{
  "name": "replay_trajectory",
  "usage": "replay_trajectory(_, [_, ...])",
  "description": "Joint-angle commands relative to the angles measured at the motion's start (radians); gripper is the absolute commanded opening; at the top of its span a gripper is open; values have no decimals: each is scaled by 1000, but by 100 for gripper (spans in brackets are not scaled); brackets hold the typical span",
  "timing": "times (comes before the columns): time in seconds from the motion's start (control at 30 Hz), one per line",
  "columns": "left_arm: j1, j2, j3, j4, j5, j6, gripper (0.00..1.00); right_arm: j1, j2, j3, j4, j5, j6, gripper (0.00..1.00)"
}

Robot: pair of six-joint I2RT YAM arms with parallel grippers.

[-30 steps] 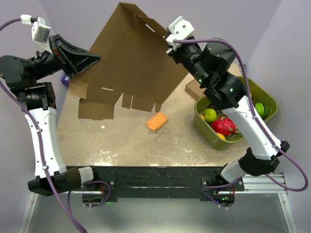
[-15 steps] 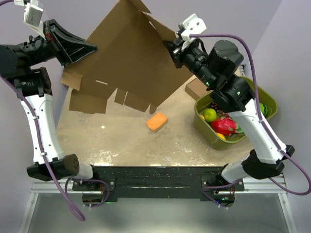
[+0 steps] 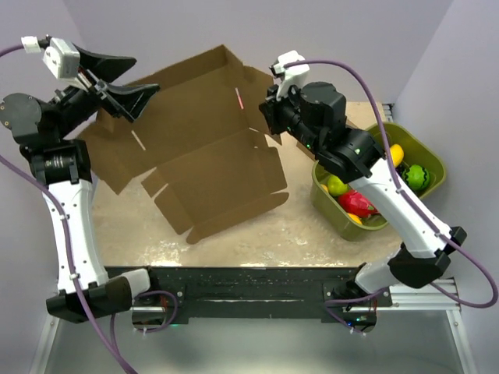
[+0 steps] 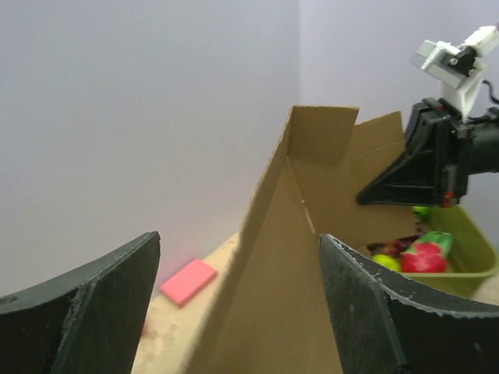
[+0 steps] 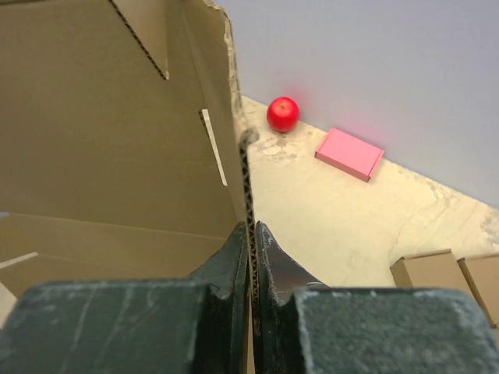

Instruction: Fold the paper box

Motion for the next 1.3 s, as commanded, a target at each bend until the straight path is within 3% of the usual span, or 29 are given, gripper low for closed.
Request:
replay_trajectory(0.0, [1,-72,-30,-96,-173,273,92,3,21,101,12,90,94,0])
replay_trajectory(0.2, [-1,-124,-96,-195,-363,410,98,-8,55,97,5,125,112,0])
replay_trajectory(0.4, [-2,-150,-200,-239,-553,412,100,-34,29,6,10,110,137,0])
replay_trajectory(0.7, [-4,-158,-484,-20,-465,269,99,-80,-53,-252,120,59,151,0])
replay_trajectory(1.0, [-8,-151,-655,35,-440,197,98,-98,-117,-483,168,-21,102,0])
replay_trajectory(1.27, [-24,-145,-849,39,-405,112,94,-201,-143,-675,269,-280,19,0])
